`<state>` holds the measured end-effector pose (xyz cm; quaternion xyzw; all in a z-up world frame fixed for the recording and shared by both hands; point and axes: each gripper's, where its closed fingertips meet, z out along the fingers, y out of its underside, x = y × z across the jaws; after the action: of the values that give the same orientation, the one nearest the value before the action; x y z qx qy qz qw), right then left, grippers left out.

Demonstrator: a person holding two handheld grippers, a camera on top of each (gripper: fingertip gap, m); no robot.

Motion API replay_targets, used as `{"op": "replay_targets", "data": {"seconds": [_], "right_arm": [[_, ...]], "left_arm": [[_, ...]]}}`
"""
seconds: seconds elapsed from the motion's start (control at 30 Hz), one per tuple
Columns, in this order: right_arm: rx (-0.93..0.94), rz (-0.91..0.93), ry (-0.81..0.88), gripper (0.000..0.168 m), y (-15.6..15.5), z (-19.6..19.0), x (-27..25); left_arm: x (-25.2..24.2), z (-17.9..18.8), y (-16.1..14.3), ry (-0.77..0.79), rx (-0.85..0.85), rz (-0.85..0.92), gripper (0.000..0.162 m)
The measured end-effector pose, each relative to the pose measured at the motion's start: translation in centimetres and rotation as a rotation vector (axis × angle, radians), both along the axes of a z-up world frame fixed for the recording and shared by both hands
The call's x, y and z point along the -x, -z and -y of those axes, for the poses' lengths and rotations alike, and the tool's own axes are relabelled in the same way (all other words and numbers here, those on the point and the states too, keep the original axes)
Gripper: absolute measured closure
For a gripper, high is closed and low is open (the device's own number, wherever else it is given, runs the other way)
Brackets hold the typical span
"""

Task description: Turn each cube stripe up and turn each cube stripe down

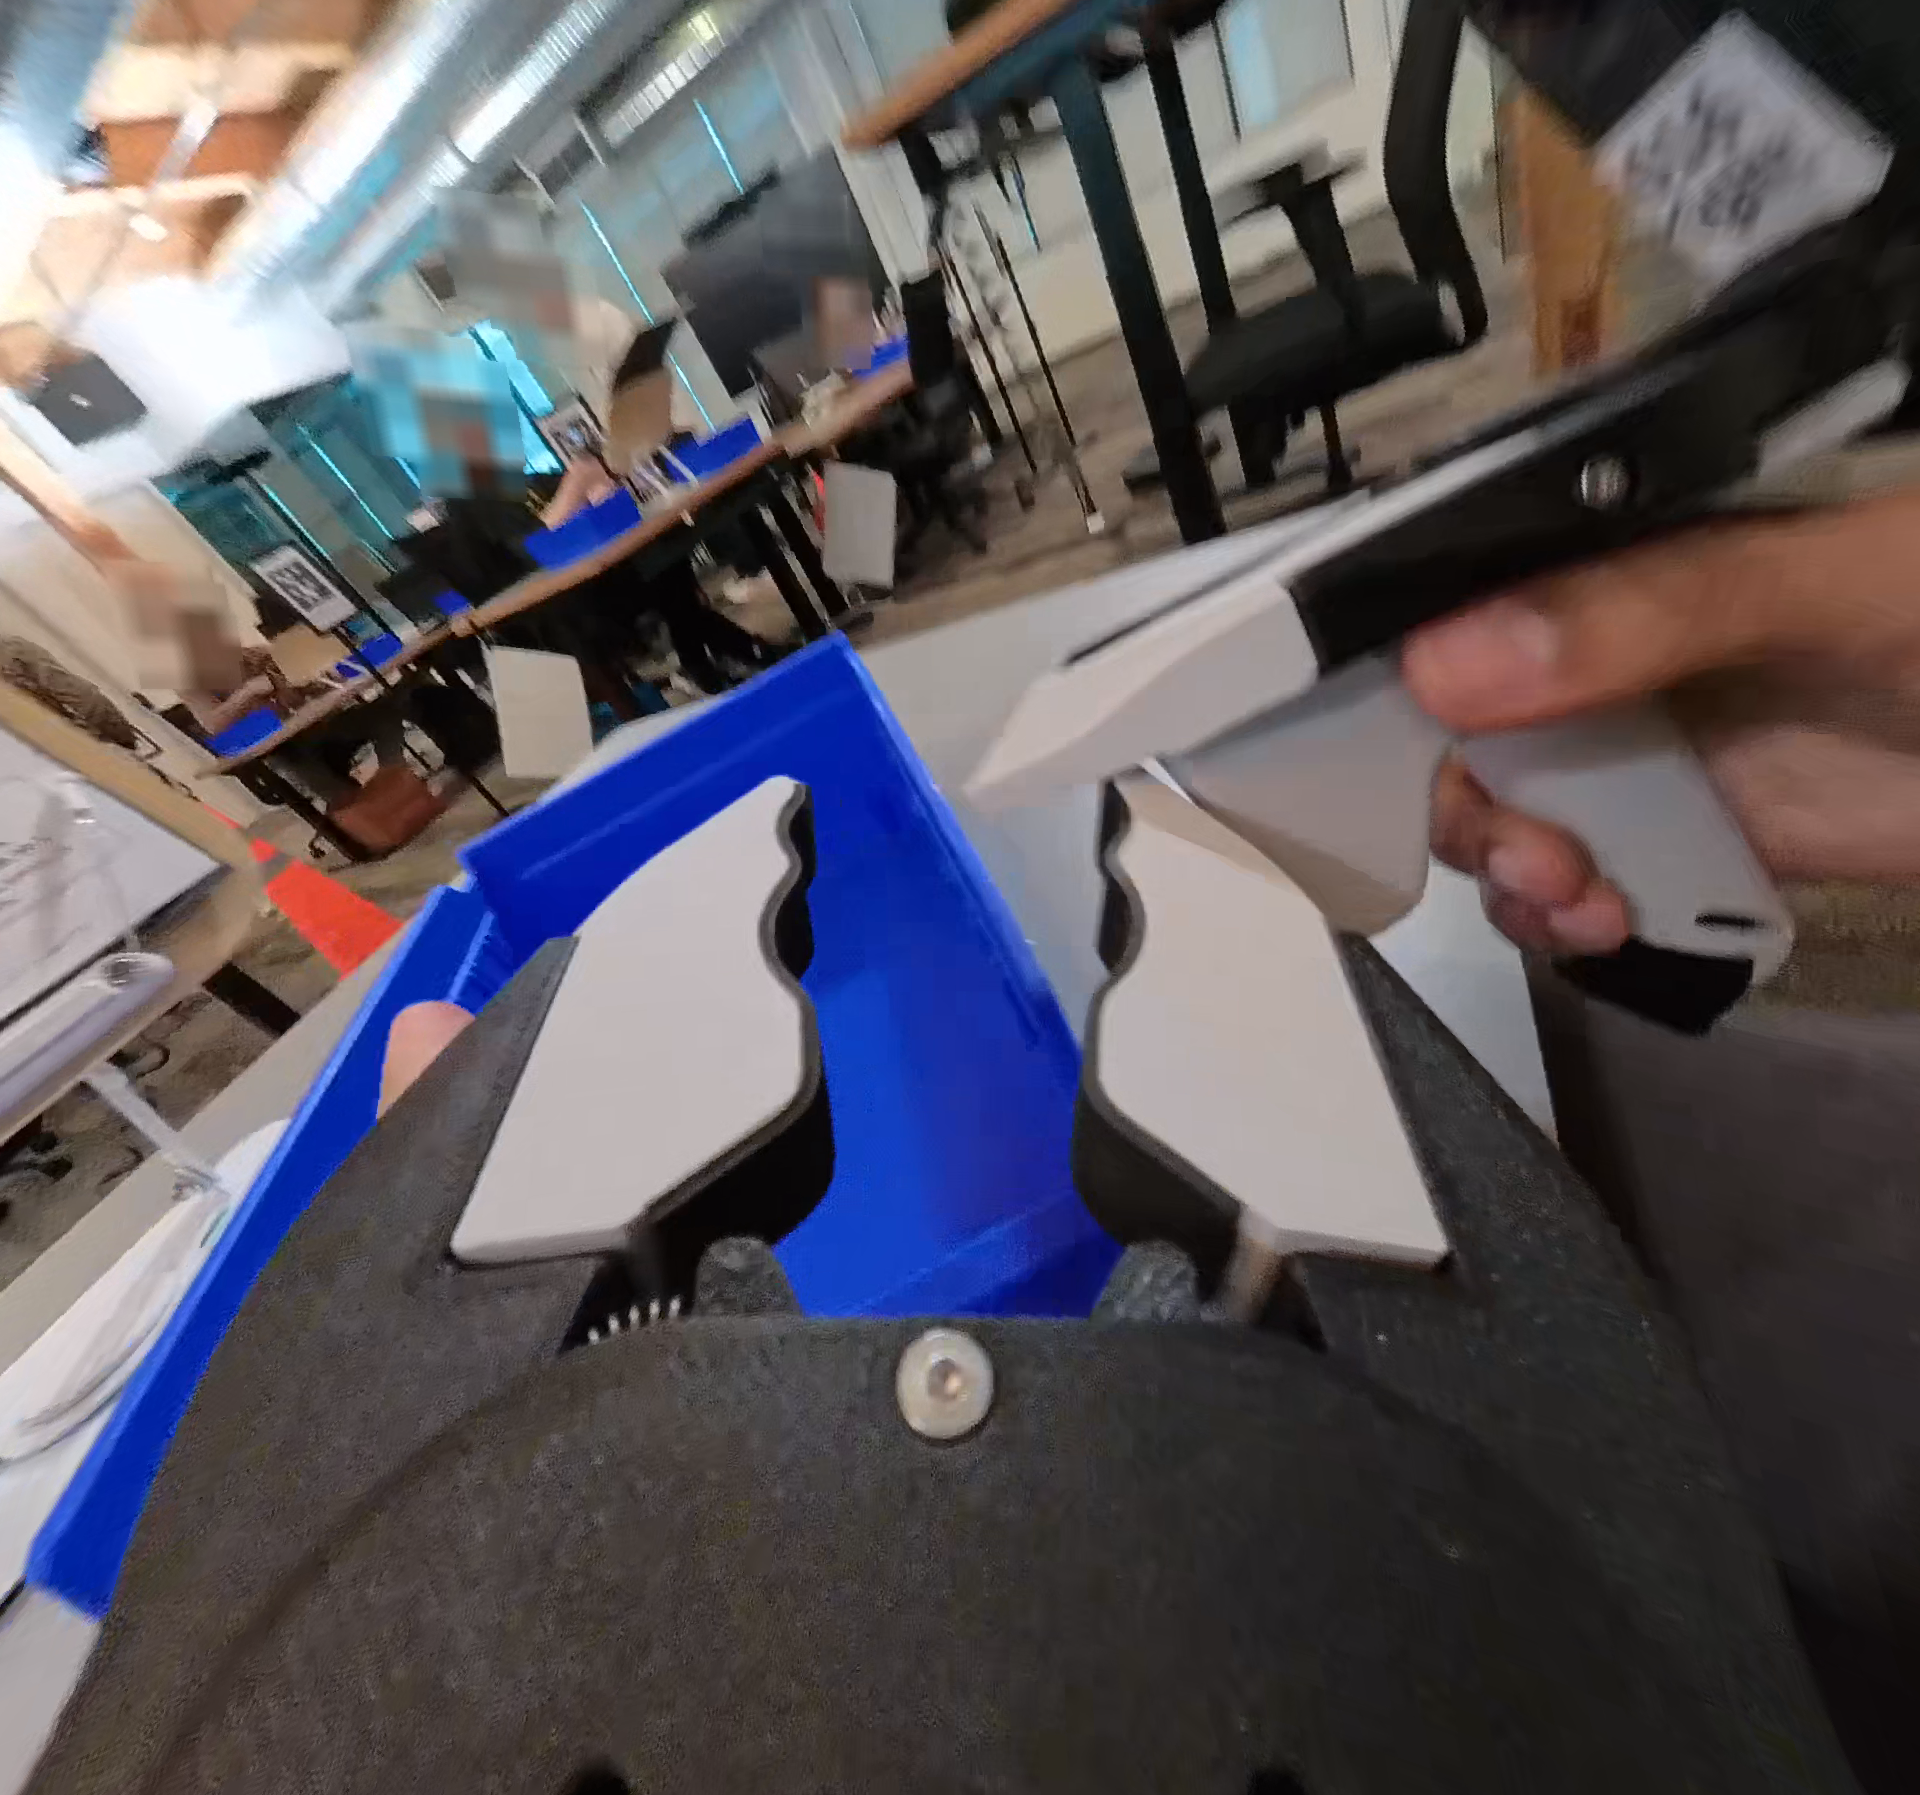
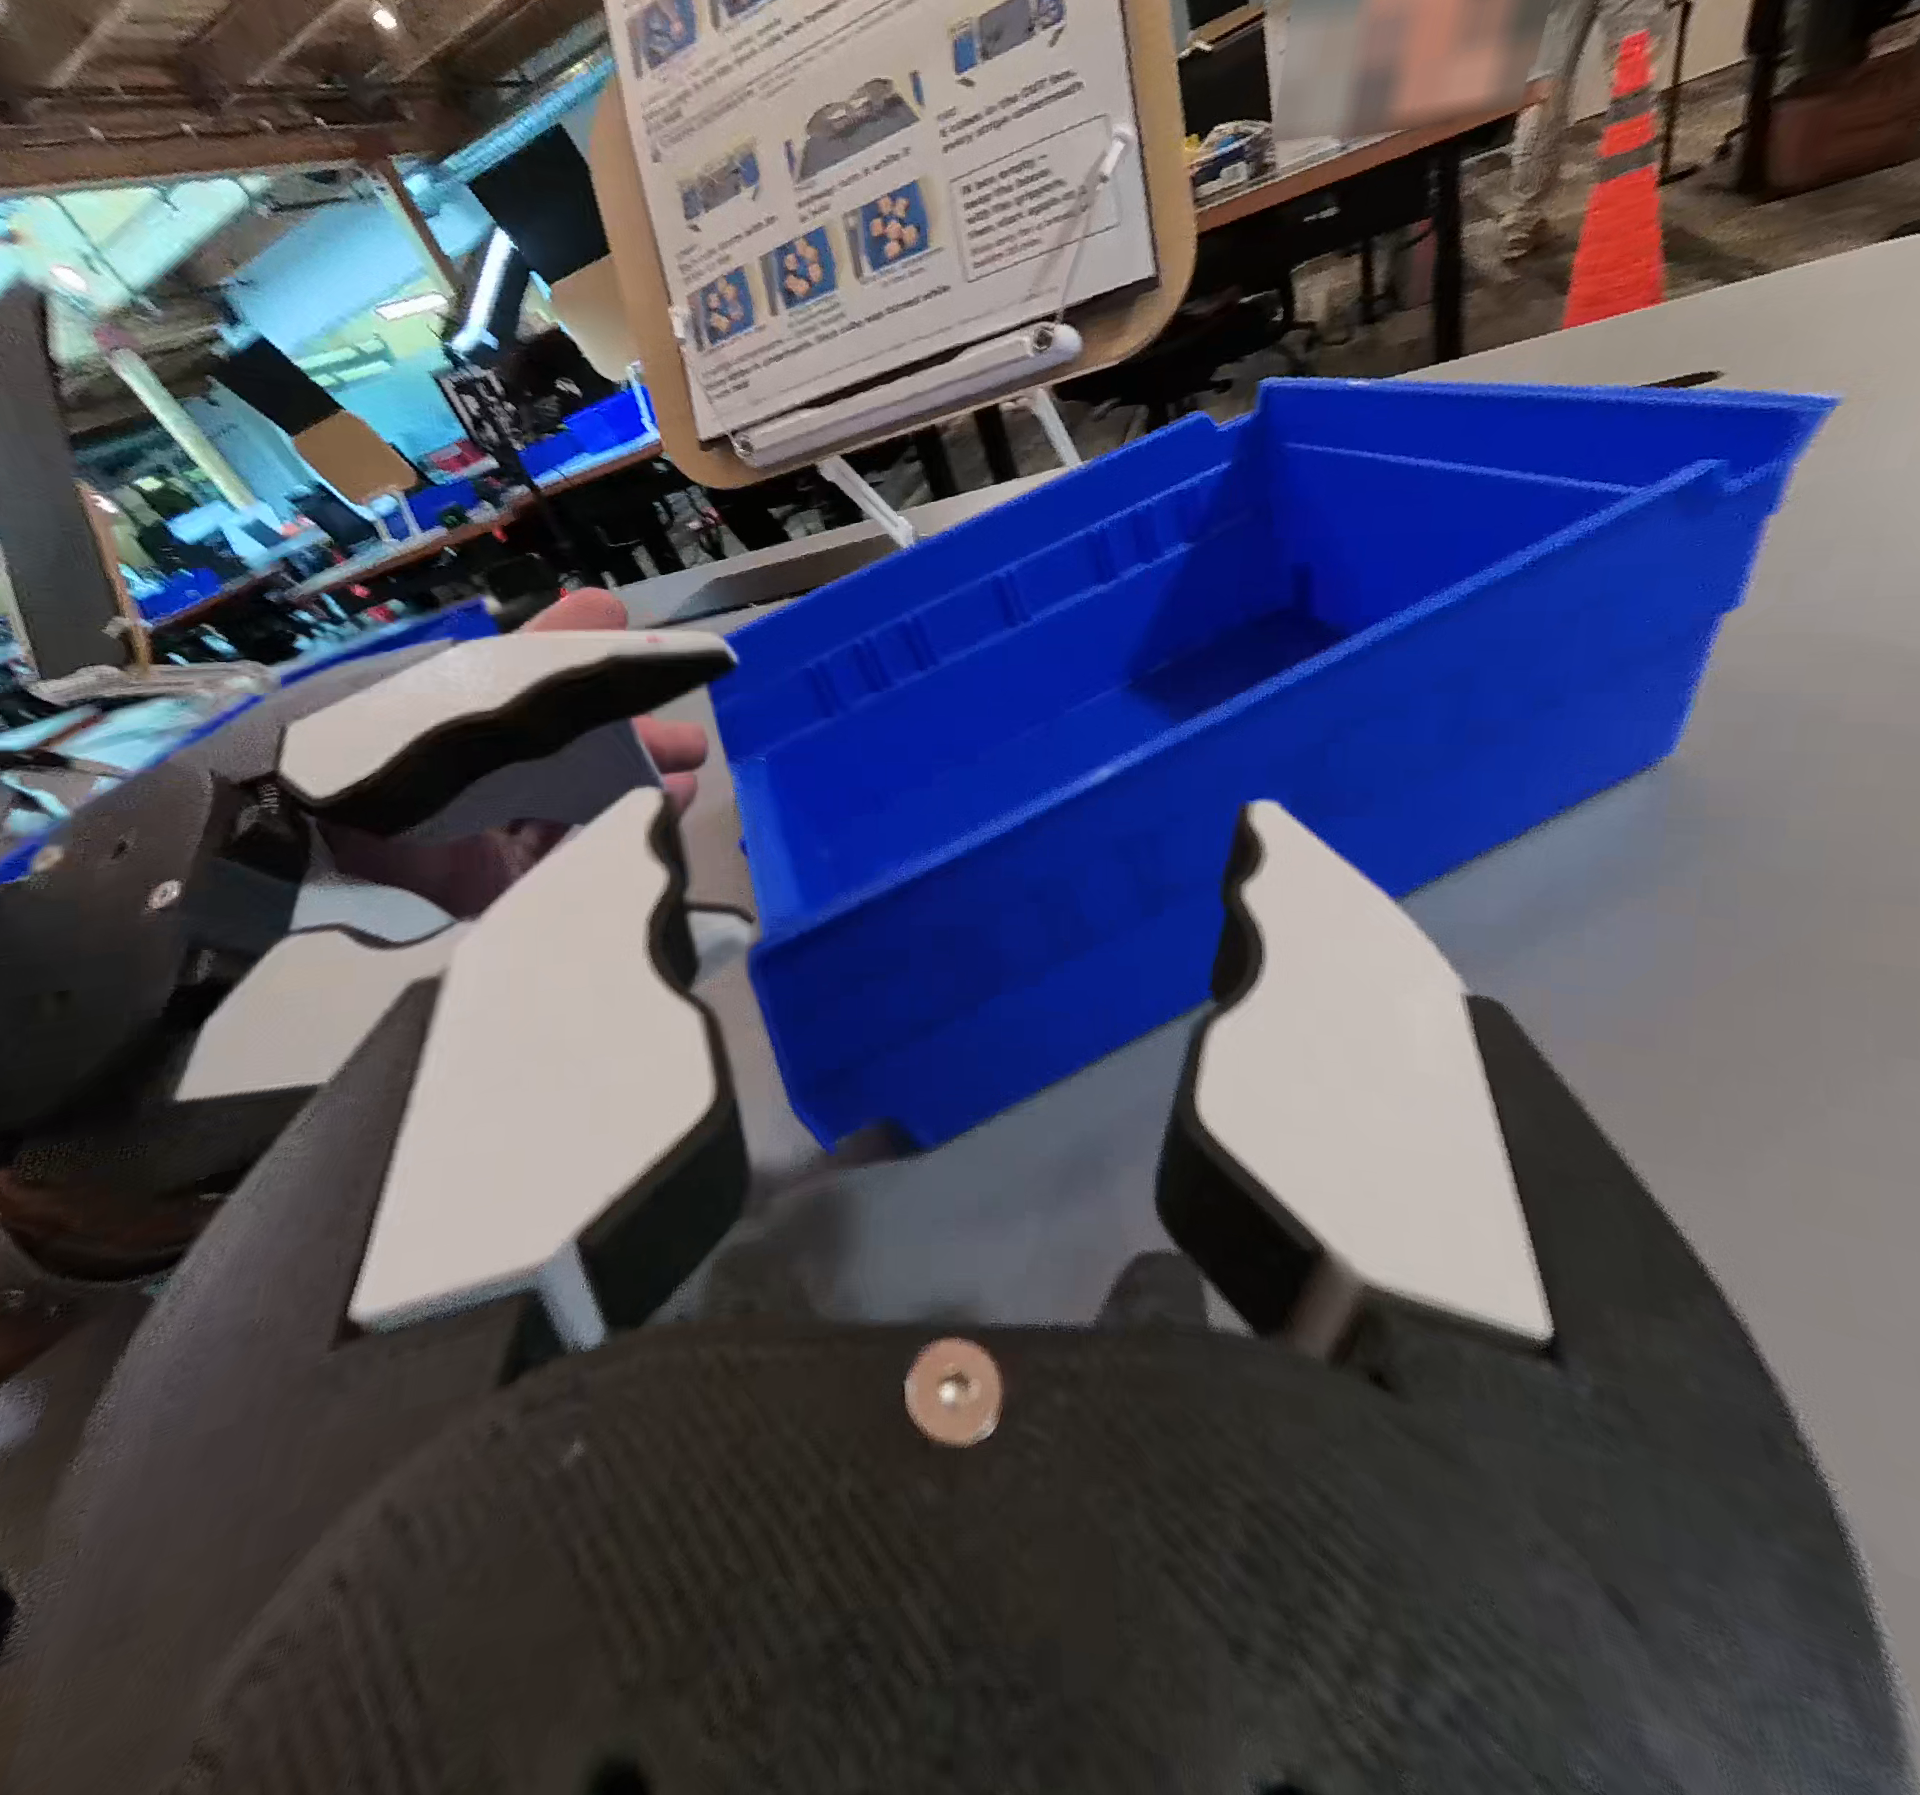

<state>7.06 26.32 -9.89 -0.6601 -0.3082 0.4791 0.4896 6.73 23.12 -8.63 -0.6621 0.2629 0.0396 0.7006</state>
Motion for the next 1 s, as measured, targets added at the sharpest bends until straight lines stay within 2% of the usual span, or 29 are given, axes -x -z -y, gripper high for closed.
{"op": "replay_targets", "data": {"seconds": [0.07,0.13,0.2,0.3,0.37,0.47,0.5,0.53,0.57,0.6,0.67,0.73,0.83,0.9,1.0], "right_arm": [[0.03,-0.024,-0.01,0.066,-0.1,0.2,0.7],[0.042,-0.017,0.0,0.061,0.2,0.0,1.3],[0.03,0.005,0.001,0.058,0.5,-0.1,1.9],[-0.026,0.096,0.004,0.052,1.5,-0.1,3.2],[-0.035,0.162,0.014,0.05,2.6,0.0,4.1],[-0.063,0.287,0.057,0.053,4.6,-0.5,4.9],[-0.071,0.307,0.062,0.049,4.6,-0.9,5.0],[-0.073,0.32,0.079,0.06,4.4,-1.7,4.7],[-0.073,0.324,0.122,0.08,4.1,-2.9,4.1],[-0.086,0.32,0.128,0.082,3.8,-4.1,3.6],[-0.094,0.365,0.116,0.099,4.0,-6.6,2.6],[-0.157,0.441,0.065,0.103,4.6,-10.0,2.1],[-0.233,0.48,0.102,0.14,4.6,-16.3,-0.3],[-0.22,0.487,0.154,0.159,4.7,-19.4,-2.6],[-0.134,0.455,0.17,0.161,4.6,-21.5,-5.2]], "left_arm": [[1.2,0.7,-0.7,0.007,0.003,0.045,0.1],[2.5,1.4,-0.8,0.015,0.024,0.105,0.099],[4.0,1.9,-0.9,-0.012,0.031,0.141,0.106],[6.8,3.3,-3.0,-0.09,-0.078,0.239,0.119],[8.8,4.1,-3.9,-0.148,-0.113,0.32,0.121],[11.3,4.8,-3.2,-0.226,-0.089,0.374,0.119],[12.0,5.0,-2.9,-0.253,-0.081,0.375,0.118],[12.5,5.3,-2.7,-0.279,-0.08,0.372,0.117],[13.0,5.6,-2.7,-0.301,-0.084,0.368,0.117],[13.3,5.9,-2.8,-0.318,-0.09,0.363,0.117],[13.9,6.3,-2.9,-0.345,-0.099,0.354,0.118],[14.3,6.5,-2.8,-0.363,-0.099,0.36,0.118],[14.5,6.5,-2.3,-0.372,-0.079,0.372,0.118],[14.5,6.5,-2.1,-0.377,-0.075,0.362,0.118],[14.6,6.3,-2.1,-0.384,-0.075,0.351,0.118]]}}
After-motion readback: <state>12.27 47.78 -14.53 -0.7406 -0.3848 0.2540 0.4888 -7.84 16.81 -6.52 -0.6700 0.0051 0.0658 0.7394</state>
